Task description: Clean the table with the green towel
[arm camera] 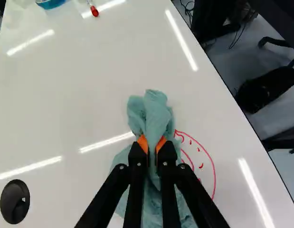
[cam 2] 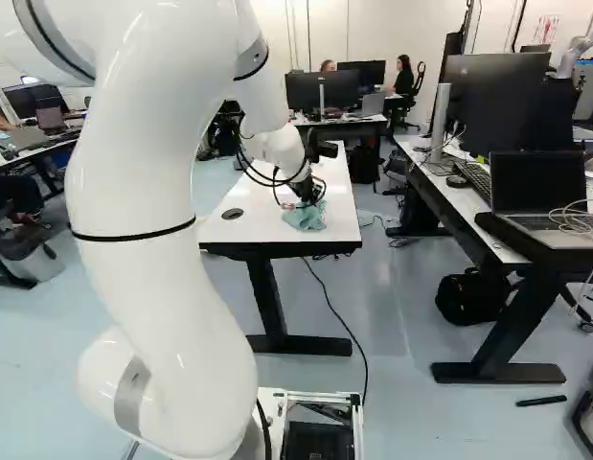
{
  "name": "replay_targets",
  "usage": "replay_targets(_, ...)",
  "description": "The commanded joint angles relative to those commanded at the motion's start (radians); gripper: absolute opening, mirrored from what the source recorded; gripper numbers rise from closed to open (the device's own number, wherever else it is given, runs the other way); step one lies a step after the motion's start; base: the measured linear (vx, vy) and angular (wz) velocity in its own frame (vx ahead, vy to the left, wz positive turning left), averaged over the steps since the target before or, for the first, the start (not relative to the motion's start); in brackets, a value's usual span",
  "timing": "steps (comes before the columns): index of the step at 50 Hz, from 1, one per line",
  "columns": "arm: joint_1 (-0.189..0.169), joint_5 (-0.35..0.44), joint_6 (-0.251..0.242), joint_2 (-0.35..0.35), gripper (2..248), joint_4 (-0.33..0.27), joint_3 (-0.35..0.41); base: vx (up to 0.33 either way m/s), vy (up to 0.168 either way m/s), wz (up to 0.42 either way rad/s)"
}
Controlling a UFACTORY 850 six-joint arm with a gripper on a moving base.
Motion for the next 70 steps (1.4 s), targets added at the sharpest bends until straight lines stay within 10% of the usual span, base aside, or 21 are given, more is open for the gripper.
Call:
replay_targets(34,0.022,0.0,0.0,0.103,38,0.0,0.122,0.0,0.0,0.0)
replay_targets(70,-0.059,0.0,0.0,0.218,38,0.0,0.251,0.0,0.0,0.0)
